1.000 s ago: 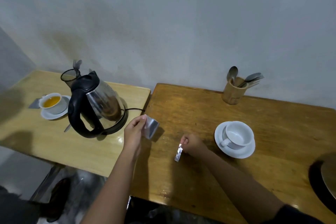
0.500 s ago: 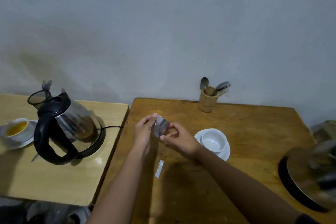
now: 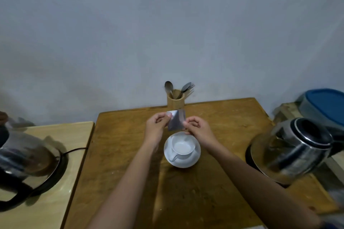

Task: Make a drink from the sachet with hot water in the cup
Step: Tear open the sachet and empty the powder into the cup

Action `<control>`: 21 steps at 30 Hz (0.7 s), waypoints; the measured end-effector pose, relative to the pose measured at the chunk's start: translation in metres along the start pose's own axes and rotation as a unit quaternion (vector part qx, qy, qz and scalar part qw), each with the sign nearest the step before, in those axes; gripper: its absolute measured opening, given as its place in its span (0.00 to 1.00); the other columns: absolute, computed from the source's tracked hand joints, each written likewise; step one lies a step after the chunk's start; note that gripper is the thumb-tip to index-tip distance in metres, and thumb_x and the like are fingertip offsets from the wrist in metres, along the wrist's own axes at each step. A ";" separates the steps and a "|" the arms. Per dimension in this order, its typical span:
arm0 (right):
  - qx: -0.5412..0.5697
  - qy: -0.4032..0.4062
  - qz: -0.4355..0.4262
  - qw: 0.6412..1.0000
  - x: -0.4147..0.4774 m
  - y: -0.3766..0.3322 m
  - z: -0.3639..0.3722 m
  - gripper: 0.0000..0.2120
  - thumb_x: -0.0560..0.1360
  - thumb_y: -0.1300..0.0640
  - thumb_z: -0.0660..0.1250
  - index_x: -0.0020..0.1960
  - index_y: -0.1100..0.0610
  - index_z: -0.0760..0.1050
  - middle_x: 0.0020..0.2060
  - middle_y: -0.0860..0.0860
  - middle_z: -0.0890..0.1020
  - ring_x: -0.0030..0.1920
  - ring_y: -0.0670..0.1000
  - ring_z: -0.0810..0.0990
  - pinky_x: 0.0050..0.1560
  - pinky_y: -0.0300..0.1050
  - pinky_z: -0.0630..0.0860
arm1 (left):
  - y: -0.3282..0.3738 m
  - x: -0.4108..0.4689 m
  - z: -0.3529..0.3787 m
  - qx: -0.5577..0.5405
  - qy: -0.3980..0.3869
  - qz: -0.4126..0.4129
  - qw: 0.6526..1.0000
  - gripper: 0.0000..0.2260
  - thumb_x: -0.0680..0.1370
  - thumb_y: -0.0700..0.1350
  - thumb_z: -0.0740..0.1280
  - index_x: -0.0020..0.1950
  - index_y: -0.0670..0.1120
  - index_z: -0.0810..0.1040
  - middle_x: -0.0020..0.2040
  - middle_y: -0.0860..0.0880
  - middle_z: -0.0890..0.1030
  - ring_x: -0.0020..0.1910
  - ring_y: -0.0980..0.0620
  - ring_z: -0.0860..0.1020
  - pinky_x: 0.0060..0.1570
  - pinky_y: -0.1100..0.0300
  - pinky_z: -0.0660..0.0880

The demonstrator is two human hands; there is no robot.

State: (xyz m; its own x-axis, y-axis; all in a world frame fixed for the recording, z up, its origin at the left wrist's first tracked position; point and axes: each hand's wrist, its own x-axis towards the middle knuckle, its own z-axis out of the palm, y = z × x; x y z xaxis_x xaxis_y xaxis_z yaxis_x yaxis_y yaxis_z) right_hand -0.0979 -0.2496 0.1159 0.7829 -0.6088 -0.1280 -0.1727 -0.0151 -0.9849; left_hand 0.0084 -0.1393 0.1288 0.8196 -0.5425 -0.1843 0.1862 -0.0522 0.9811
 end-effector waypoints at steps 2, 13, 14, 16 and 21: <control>0.059 0.024 0.025 0.998 -0.001 0.002 -0.014 0.02 0.75 0.61 0.65 0.44 0.56 0.73 0.40 0.52 0.78 0.40 0.47 0.78 0.34 0.31 0.77 | -0.002 -0.001 0.009 0.052 -0.030 -0.002 0.998 0.07 0.73 0.41 0.69 0.50 0.43 0.79 0.45 0.47 0.81 0.48 0.49 0.78 0.50 0.57 0.76; -0.248 -0.013 -0.001 0.969 0.017 0.007 -0.048 0.05 0.76 0.63 0.62 0.46 0.59 0.76 0.37 0.53 0.79 0.36 0.49 0.76 0.37 0.43 0.76 | -0.025 0.015 0.039 0.381 -0.130 0.127 0.907 0.20 0.70 0.39 0.71 0.62 0.48 0.75 0.62 0.48 0.74 0.61 0.50 0.72 0.60 0.58 0.71; -0.284 -0.027 -0.011 0.958 0.019 0.006 -0.047 0.05 0.75 0.63 0.62 0.44 0.57 0.77 0.36 0.52 0.78 0.36 0.49 0.75 0.38 0.44 0.74 | -0.027 0.017 0.039 0.407 -0.137 0.134 0.893 0.17 0.71 0.39 0.71 0.59 0.48 0.77 0.61 0.47 0.75 0.61 0.49 0.72 0.61 0.55 0.71; -0.351 -0.065 -0.024 0.934 0.023 0.003 -0.044 0.06 0.75 0.63 0.62 0.43 0.57 0.77 0.34 0.50 0.77 0.36 0.48 0.73 0.38 0.42 0.72 | -0.031 0.020 0.036 0.444 -0.155 0.134 0.872 0.11 0.72 0.41 0.70 0.54 0.45 0.81 0.57 0.44 0.78 0.58 0.47 0.73 0.57 0.55 0.71; -0.428 -0.120 -0.045 0.895 0.028 -0.004 -0.030 0.09 0.74 0.65 0.60 0.48 0.62 0.78 0.42 0.58 0.81 0.41 0.50 0.75 0.44 0.47 0.74 | -0.039 0.021 0.028 0.433 -0.154 0.104 0.882 0.08 0.73 0.40 0.69 0.50 0.40 0.83 0.49 0.43 0.81 0.47 0.49 0.76 0.49 0.57 0.72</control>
State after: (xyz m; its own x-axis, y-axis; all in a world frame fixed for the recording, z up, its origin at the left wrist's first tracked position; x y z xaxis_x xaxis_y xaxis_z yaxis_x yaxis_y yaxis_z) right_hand -0.0929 -0.2901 0.1201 0.9046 -0.3888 -0.1745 -0.4166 -0.7204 -0.5545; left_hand 0.0037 -0.1721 0.0883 0.5760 -0.8111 -0.1018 -0.5439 -0.4733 0.6929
